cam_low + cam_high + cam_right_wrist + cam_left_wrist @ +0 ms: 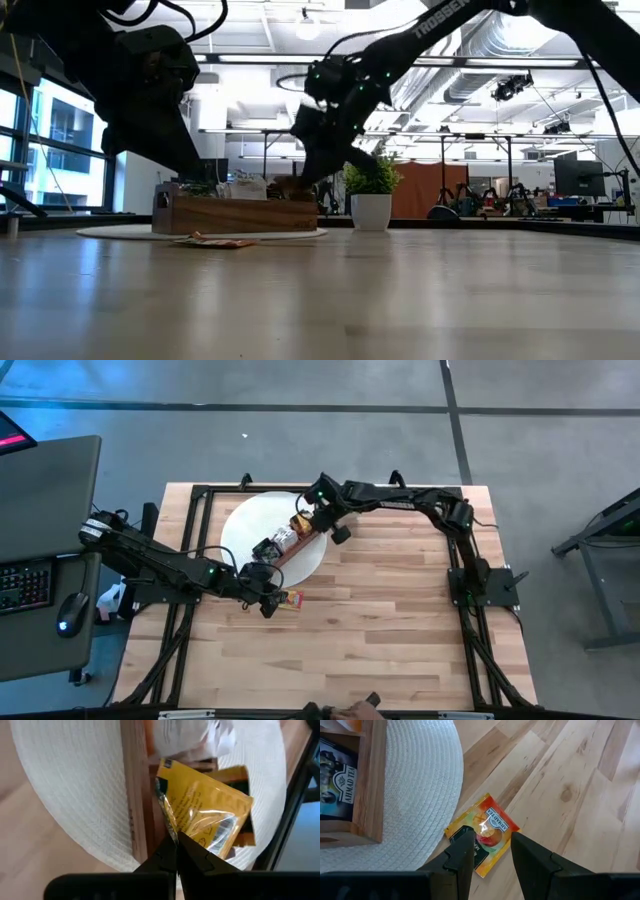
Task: Pick & Place Tea
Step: Put the orange tea bag into the right section of the wooden organizer
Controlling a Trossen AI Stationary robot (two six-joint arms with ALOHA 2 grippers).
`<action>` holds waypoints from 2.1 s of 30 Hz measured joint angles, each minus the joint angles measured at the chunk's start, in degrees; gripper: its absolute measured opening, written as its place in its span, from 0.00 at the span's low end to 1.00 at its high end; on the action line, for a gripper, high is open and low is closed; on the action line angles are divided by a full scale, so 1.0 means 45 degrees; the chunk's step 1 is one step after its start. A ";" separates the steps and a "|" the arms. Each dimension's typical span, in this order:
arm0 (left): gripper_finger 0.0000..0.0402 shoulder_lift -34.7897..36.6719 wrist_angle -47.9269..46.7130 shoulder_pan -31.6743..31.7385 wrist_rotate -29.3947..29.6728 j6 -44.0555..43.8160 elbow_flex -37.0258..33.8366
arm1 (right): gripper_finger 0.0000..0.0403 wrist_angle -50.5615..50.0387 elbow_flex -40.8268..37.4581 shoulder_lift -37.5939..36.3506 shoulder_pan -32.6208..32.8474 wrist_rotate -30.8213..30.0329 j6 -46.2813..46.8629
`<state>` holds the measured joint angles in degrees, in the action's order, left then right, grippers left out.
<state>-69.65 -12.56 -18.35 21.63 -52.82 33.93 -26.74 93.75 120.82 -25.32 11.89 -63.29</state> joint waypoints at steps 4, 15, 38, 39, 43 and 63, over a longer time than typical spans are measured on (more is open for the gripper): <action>0.32 0.0000 -0.0005 -0.0005 -0.0005 -0.0047 0.0000 | 0.00 0.0020 -0.0012 -0.0034 0.0090 -0.0424 -0.0049; 0.32 0.0000 -0.0029 -0.0001 -0.0005 -0.0044 0.0000 | 0.00 -0.1830 0.1006 -0.0141 0.0402 0.0498 -0.0078; 0.32 0.0000 -0.0108 -0.0005 -0.0005 -0.0048 0.0000 | 0.09 -0.0964 0.1056 0.0085 0.0383 -0.0522 -0.0277; 0.32 0.0000 -0.0119 -0.0005 -0.0006 -0.0045 0.0000 | 0.11 -0.0980 0.1055 0.0085 0.0383 -0.0528 -0.0224; 0.32 0.0000 -0.0157 -0.0005 -0.0010 -0.0044 0.0000 | 0.19 -0.0774 0.1056 0.0085 0.0383 -0.0528 -0.0166; 0.32 0.0000 -0.0165 0.0019 0.0206 -0.0391 0.0005 | 0.11 -0.1052 0.1056 -0.2479 0.1709 -0.3765 0.3313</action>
<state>-69.65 -13.30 -18.26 22.55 -54.58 33.95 -31.47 98.50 109.67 -17.63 -5.05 -48.37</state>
